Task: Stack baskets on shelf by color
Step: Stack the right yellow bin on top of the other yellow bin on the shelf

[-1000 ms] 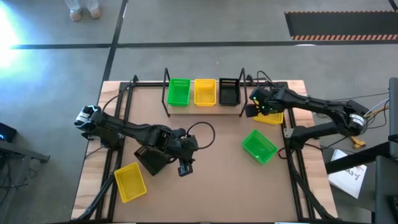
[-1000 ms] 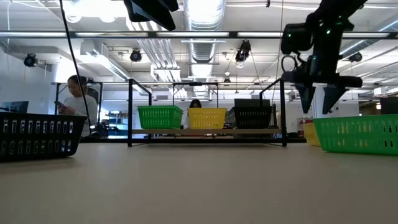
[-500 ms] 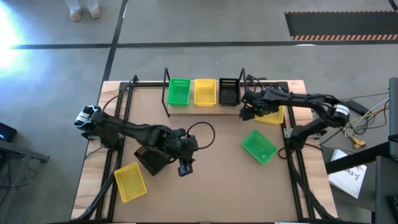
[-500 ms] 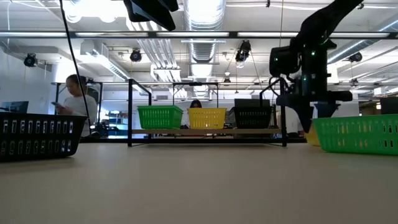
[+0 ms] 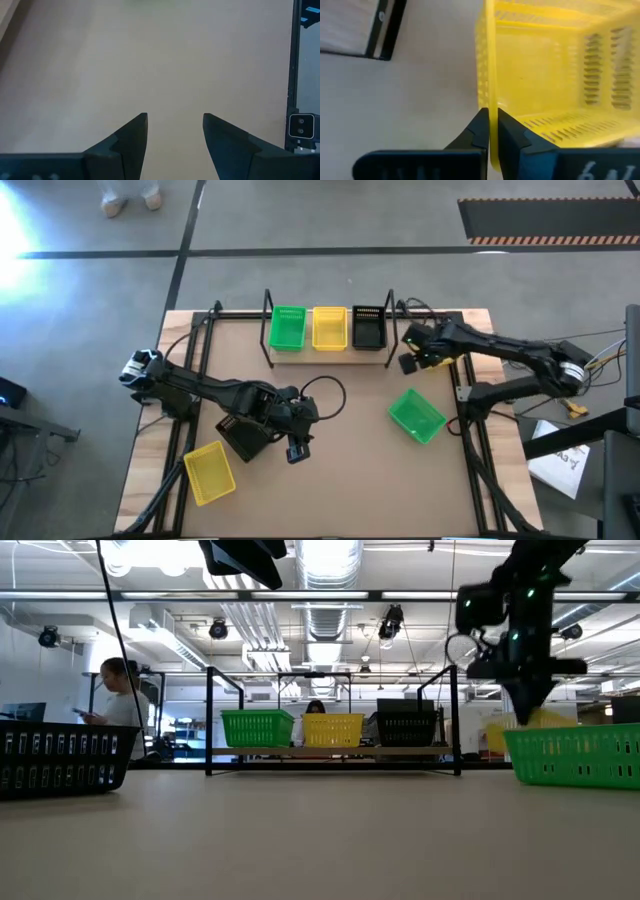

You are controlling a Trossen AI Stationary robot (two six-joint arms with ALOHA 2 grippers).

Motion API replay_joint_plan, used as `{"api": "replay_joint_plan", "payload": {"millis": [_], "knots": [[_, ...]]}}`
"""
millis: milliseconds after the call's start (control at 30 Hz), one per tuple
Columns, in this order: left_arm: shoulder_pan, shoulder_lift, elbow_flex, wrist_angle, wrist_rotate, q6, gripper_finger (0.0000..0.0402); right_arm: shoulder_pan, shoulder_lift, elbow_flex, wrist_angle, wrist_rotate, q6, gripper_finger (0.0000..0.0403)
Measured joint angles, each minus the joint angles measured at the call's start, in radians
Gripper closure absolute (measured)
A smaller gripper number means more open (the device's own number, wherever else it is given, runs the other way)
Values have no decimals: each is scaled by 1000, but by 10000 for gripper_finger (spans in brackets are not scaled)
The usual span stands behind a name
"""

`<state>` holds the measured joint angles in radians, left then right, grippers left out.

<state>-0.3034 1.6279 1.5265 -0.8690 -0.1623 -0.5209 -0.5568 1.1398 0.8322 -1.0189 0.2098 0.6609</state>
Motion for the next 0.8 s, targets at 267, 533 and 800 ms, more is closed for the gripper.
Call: {"api": "replay_joint_plan", "payload": {"millis": [267,533,800], "knots": [[1,-36,0,16,0,8,226,0,-212,235,-88,87,-65,394],[2,-146,8,140,-66,18,226,26,-107,595,26,66,-374,394],[-10,-264,5,264,-83,37,226,50,213,840,93,-268,-694,394]]}}
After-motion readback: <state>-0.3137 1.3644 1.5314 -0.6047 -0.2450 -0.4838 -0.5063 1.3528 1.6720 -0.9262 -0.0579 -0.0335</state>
